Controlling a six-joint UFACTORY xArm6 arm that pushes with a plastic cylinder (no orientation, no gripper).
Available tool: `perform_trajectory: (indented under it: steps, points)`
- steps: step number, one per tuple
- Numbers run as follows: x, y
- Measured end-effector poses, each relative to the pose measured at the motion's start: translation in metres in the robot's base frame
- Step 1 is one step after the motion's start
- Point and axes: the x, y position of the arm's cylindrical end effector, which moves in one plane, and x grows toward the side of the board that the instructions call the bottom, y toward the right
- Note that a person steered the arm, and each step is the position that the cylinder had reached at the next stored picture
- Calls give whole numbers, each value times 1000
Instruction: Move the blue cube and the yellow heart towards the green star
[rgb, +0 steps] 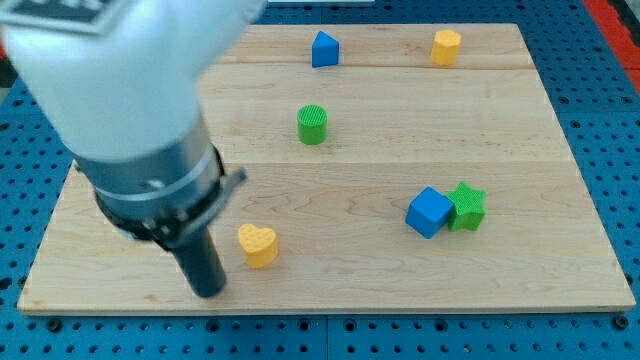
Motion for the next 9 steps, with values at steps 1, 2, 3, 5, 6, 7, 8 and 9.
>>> perform_trajectory:
  steps: [1, 2, 3, 5, 6, 7, 8, 9]
  points:
    - [-33, 21]
    - [-30, 77]
    - [-19, 66]
    - [-2, 153]
    - [3, 194]
    - [-15, 232]
    - [7, 250]
    - [-3, 360]
